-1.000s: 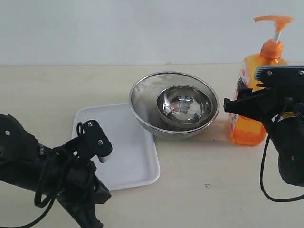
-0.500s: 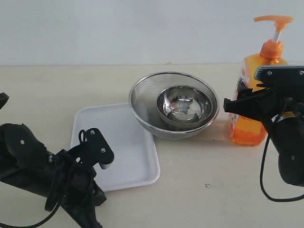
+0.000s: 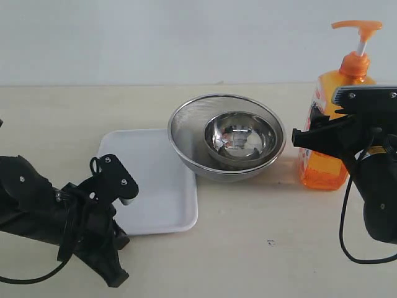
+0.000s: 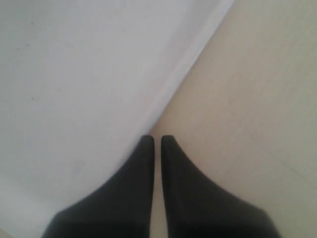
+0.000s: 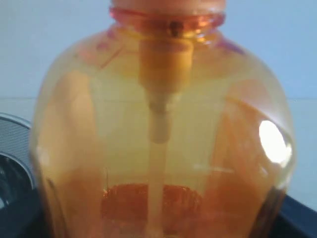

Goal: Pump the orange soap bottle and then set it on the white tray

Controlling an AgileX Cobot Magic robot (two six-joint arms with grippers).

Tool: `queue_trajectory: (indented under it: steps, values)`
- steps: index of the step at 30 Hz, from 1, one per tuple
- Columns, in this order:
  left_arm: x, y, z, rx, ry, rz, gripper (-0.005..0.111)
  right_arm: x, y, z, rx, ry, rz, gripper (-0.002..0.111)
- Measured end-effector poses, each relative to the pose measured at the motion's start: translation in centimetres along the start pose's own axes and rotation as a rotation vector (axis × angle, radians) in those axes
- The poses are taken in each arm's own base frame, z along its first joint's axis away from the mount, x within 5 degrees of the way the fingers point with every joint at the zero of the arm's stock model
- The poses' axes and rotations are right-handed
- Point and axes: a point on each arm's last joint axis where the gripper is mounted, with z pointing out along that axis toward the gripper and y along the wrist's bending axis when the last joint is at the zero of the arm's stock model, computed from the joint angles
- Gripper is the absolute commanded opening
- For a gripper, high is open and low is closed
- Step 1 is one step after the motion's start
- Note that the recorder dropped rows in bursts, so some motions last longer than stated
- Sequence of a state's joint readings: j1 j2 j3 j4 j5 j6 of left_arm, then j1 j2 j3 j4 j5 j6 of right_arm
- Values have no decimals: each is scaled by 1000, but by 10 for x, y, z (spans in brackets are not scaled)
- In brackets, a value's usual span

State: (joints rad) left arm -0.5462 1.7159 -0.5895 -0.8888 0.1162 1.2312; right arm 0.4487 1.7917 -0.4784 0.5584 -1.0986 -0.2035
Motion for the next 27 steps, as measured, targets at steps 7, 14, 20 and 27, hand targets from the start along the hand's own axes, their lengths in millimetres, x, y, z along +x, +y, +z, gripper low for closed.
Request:
queue_trajectory:
  steps: [7,14,20,27]
  values:
    - [0,1,0,-6,-1,5,5,0,1,0,-9,-2,-1,0]
    - [-1,5,0,-49,-17,-27,5,0,1,0,-11,-2,0,0]
    - [-1,5,-1,-48,-18,-77,5,0,1,0,-13,-3,3,0]
    - [4,1,-26,-65,-84,-184,5,0,1,0,-14,-3,13,0]
